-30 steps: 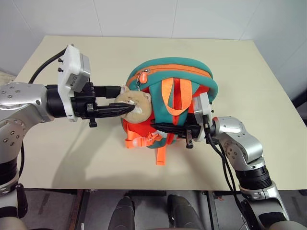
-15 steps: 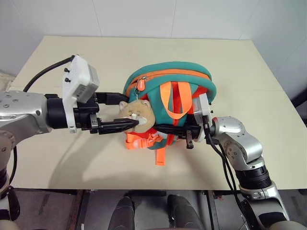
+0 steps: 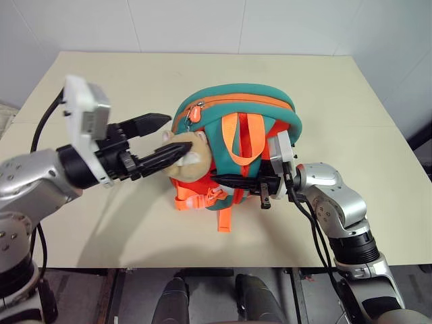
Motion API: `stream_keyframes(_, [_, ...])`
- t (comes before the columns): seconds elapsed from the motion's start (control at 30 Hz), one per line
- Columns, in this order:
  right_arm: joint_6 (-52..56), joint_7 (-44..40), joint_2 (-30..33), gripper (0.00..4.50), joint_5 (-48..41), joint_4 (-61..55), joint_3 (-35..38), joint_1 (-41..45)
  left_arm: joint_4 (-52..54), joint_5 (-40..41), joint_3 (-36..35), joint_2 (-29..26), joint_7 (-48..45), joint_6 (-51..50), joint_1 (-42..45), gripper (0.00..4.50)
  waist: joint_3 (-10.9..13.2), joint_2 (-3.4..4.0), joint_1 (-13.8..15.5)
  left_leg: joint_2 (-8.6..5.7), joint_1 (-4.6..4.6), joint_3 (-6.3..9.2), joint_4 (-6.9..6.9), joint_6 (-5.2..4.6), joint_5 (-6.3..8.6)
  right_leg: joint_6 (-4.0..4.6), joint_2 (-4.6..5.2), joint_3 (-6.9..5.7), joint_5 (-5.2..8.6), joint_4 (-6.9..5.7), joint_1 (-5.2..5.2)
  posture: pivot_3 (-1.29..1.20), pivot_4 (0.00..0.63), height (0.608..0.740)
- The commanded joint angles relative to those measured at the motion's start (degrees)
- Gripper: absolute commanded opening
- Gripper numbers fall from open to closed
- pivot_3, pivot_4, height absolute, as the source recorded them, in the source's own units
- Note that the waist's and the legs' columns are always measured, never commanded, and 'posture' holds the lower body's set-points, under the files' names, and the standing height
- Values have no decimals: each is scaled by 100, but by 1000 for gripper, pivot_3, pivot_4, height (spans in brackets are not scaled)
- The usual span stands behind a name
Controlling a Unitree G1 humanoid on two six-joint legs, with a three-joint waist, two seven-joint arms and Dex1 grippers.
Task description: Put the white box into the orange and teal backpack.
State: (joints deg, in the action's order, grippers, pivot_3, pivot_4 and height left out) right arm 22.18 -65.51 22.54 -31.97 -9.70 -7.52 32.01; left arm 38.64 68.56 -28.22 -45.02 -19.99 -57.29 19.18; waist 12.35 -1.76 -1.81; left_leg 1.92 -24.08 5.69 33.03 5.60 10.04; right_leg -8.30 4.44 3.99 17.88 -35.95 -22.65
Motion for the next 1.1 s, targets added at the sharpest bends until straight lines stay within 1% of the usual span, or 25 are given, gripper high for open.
stream_keyframes(0.03, [-136,-65,-25,0,-61,-56,37,86,222,582,-334,35,220,171,-465,3602,0,-1,9,0,-1,0,2,0,0,0,0,0,0,2,0,0,150,740])
stream_keyframes(0.17, [-143,-90,-29,0,-58,-31,38,105,540,666,-405,181,335,552,-993,3602,0,-1,20,-1,0,-1,7,1,0,27,1,0,13,11,6,0,150,740])
stream_keyframes(0.2, [-142,-103,-26,0,-64,-31,37,105,620,704,-426,294,519,679,-1128,3943,-1,-1,19,0,0,-1,8,1,-1,40,0,0,17,16,6,0,150,740])
stream_keyframes(0.23, [-141,-113,-25,0,-69,-30,37,106,667,739,-440,373,670,785,-1223,4153,0,0,20,0,0,-3,8,1,-1,66,1,2,29,19,7,0,150,740])
stream_keyframes(0.27, [-144,-117,-27,0,-65,-22,33,111,740,760,-423,256,611,744,-1382,4439,-1,-1,22,0,0,-6,9,1,-1,87,1,7,40,21,8,0,150,740])
stream_keyframes(0.3, [-144,-121,-27,0,-65,-17,31,113,803,765,-382,120,502,695,-1499,4475,-2,-4,20,0,1,-6,10,1,-1,87,1,8,40,21,9,0,150,740])
stream_keyframes(0.43, [-145,-143,-38,0,-58,25,18,146,749,734,-39,-95,567,794,-1379,4475,-1,-1,18,0,2,-9,10,0,-2,89,0,10,41,20,8,0,150,740])
stream_keyframes(0.7, [-162,-140,-56,0,-39,54,9,175,682,871,677,-225,885,856,-715,4475,-1,-2,20,0,1,-14,9,0,-2,89,0,15,40,29,8,0,150,740])
stream_keyframes(0.87, [-162,-138,-55,0,-24,70,1,178,614,661,1049,-365,978,795,-477,4475,-1,-1,15,0,1,-16,4,-1,-1,76,-1,17,34,28,6,0,150,740])
stream_keyframes(1.0, [-171,-132,-80,0,-18,90,-7,193,527,360,1495,-273,1137,777,-184,4475,-1,-1,19,-1,1,-16,6,-1,-1,80,-1,18,36,30,7,0,150,740])
stream_keyframes(1.1, [-178,-130,-96,0,-13,96,-12,197,433,472,1701,-184,1288,717,38,3860,-1,-2,20,-1,1,-16,8,-1,-1,79,-1,18,35,29,8,0,150,740])
